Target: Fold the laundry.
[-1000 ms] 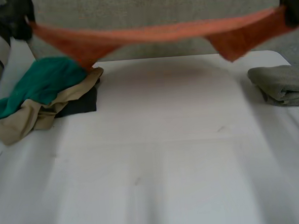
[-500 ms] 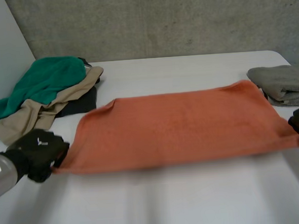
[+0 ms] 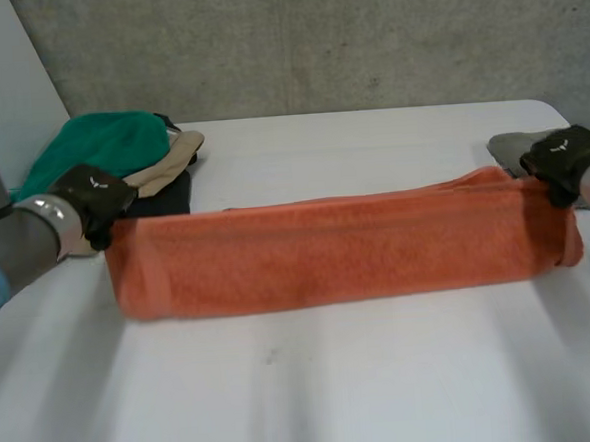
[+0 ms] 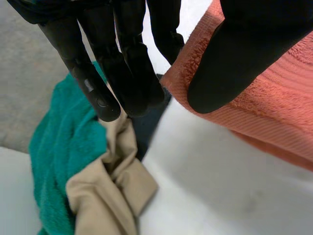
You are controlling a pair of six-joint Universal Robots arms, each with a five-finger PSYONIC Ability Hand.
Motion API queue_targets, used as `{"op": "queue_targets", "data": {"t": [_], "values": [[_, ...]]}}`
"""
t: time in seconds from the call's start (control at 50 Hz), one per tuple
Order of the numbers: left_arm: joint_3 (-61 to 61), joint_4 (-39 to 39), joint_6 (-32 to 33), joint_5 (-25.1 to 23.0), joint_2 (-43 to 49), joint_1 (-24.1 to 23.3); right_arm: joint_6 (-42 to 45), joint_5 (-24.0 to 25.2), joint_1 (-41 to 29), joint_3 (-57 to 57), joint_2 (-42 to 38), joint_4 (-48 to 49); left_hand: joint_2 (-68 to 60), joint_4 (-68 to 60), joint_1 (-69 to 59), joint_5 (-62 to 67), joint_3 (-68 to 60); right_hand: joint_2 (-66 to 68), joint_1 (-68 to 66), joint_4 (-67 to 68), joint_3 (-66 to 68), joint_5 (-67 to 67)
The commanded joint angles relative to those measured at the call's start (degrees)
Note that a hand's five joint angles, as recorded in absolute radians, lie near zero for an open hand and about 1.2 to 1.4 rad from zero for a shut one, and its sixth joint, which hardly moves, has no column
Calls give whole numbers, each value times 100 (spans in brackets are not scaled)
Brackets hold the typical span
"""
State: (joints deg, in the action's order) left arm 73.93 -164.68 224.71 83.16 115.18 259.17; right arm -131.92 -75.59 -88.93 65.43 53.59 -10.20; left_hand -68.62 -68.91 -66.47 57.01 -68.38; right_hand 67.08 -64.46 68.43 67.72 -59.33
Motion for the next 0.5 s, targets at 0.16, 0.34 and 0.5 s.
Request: {"op": "queue_targets", "data": {"t": [0.16,0.34,0.5], "values": [[-2908,-853,-821,314,745,-24,-437,-525,-502,-2119,-764,2318,-1138,-1109,-1353,1299,-1162,1292,-1554,1157,1228,-1067],[-3105,-2631,-2677,491,-611,195,-2926,-721,-458,-2377,397,3754,-1138,-1109,-1353,1299,-1162,1292,-1554,1157,1228,-1067],[-2569,-2385,-2722,429,-470,239,-2848,-79,-406,-2025,354,3060,-1138,-1109,-1353,1299,-1162,1292,-1554,1157,1228,-1067]]}}
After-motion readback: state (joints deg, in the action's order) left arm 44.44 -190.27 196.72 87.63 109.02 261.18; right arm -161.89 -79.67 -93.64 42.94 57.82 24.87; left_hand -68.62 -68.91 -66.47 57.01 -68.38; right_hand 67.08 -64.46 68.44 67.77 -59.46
